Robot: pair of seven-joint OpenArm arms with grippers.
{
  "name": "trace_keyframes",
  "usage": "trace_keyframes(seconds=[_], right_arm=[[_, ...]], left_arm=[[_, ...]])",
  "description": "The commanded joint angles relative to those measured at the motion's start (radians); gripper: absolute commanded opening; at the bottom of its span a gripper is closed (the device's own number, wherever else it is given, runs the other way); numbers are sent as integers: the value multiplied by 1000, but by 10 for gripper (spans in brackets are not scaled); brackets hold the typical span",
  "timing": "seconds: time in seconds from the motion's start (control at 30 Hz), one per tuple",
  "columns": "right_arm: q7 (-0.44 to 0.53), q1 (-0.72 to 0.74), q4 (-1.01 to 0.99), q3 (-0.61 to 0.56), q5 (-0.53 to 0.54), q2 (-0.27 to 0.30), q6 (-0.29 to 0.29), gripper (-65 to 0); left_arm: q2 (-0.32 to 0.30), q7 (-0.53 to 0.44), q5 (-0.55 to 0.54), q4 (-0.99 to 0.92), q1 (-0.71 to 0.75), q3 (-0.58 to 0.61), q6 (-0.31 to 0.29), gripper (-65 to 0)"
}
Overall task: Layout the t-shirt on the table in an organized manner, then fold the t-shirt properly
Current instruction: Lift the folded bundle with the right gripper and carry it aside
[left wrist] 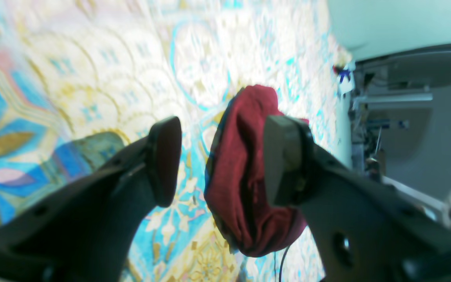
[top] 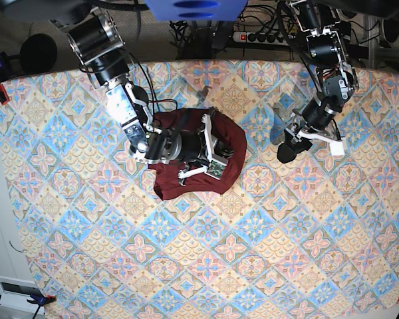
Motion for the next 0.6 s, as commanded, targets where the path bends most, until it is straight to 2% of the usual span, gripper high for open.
trace_keyframes(seconds=[0.0,0.07,0.2,0.27,0.37,0.43,0.5,0.57], right_arm=[[21,39,-14,-12,13,-11,3,-643],[25,74,-85,-35,12,-34,3,-643],[30,131,-257,-39,10,-123,3,-643],[38,162,-327,-39,8,-149,3,-643],[70,183,-405,-38,8,-147,3,-644],[70,183,-425,-38,8,-121,2,-644],[70,179,-427,-38,8,-91,-67,-644],[68,177,-428,-38,10,-52,-93,-644]], left_arm=[[-7,-7,-19,16,-3,-5,-9,-319],[-19,-7,-19,16,-3,-5,-9,-319],[-25,-7,-21,13,-3,-3,-9,-319],[-25,-7,-21,16,-3,-3,-9,-319],[-27,-7,-21,16,-6,-3,-9,-319],[-28,-7,-21,16,-7,-5,-9,-320],[-28,-7,-21,16,-9,-5,-9,-320],[-28,-7,-21,16,-11,-5,-9,-320]])
